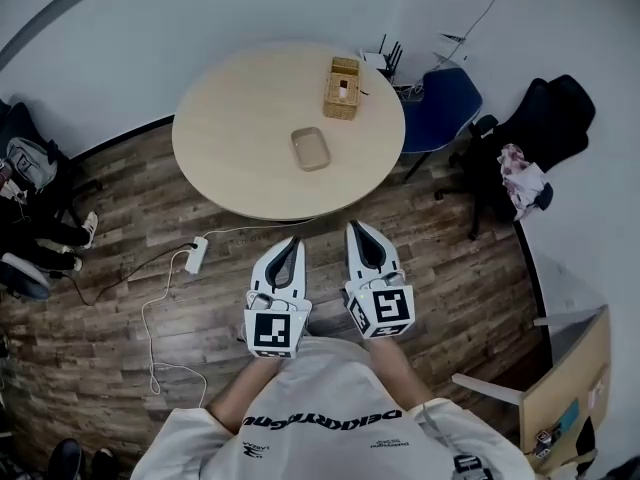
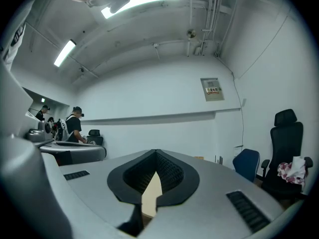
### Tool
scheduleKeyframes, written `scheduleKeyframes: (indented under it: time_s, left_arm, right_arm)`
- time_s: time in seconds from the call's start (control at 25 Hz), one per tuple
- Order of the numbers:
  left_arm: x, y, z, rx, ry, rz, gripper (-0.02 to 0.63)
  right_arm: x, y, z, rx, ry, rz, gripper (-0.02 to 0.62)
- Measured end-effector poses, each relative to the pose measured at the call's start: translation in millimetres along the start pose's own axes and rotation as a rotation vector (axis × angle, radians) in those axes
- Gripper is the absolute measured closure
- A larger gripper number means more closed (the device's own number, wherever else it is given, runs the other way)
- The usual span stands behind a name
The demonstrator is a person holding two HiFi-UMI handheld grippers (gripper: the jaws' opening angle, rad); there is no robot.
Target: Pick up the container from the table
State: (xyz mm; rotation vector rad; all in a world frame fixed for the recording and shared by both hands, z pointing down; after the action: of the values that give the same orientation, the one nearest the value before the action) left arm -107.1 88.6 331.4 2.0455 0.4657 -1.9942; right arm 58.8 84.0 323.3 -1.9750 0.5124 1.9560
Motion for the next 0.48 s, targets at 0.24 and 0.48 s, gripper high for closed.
scheduleKeyframes:
  time_s: [0.24, 0.48]
  left_arm:
    - [-13.5, 60.9, 13.9, 0.008, -0.014, 0.044, 0.589]
    - [-33.0, 120.7, 11.8, 0.043, -0.039, 0.101, 0.590]
  right_arm:
    - [-3.6, 48.5, -33.8, 0.010, 0.001, 0.028, 0.563]
    - [-19.2, 87.8, -80.1, 0.036, 0.036, 0.058, 0.563]
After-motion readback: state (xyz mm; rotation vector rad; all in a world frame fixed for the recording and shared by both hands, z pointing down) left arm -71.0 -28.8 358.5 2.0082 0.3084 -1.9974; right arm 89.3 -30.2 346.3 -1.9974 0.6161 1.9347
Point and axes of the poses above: the fingertips, and each gripper's own axes: y forward along the fingers, z to its left, x out of its top, the point moved 8 cm from there along -y, backward along the fingers, and after that the axes turned 12 degrees about x, right-handed, at the moved point
